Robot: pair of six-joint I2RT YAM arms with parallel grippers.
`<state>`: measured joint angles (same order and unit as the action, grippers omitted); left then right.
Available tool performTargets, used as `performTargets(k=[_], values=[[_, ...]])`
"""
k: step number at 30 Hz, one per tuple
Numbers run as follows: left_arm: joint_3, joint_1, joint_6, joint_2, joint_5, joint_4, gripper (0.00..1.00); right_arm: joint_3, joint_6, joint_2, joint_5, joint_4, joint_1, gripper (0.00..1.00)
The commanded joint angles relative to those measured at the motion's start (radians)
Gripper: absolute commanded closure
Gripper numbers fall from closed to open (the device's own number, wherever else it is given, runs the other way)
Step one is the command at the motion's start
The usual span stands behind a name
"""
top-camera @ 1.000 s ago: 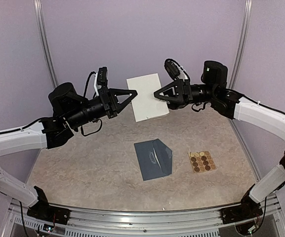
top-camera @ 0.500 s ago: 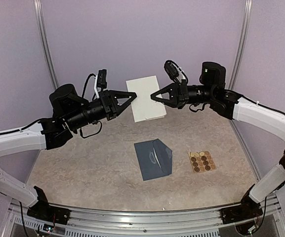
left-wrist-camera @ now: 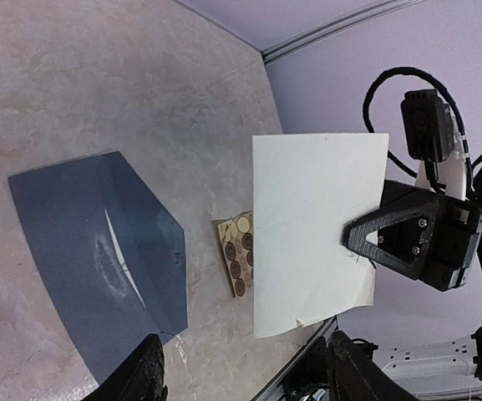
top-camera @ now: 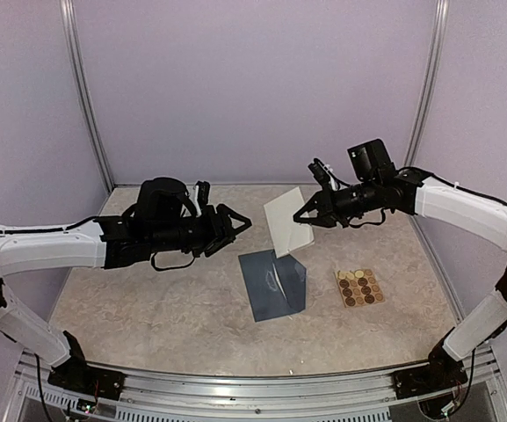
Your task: Place the letter into the envelope and seal it
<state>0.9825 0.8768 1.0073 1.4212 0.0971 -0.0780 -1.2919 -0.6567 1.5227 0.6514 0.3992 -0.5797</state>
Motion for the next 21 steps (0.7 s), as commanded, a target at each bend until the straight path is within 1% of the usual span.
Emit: performTargets(k=[1,7,13,21], values=[[-0.037,0.005,0.058,0.073,-0.003,0.075,0.39,0.081,0.080,0.033,-0.133,0.140,0.004,1.00],[-0.032,-0.006,0.042,0.186,0.065,0.097,0.40,0.138,0.106,0.087,-0.196,0.121,0.004,1.00],[-0.017,-0.030,0.023,0.314,0.141,0.086,0.43,0.144,0.127,0.145,-0.229,0.092,0.004,1.00],[0.021,-0.044,0.002,0.431,0.191,0.086,0.45,0.131,0.122,0.219,-0.248,0.068,0.004,1.00]])
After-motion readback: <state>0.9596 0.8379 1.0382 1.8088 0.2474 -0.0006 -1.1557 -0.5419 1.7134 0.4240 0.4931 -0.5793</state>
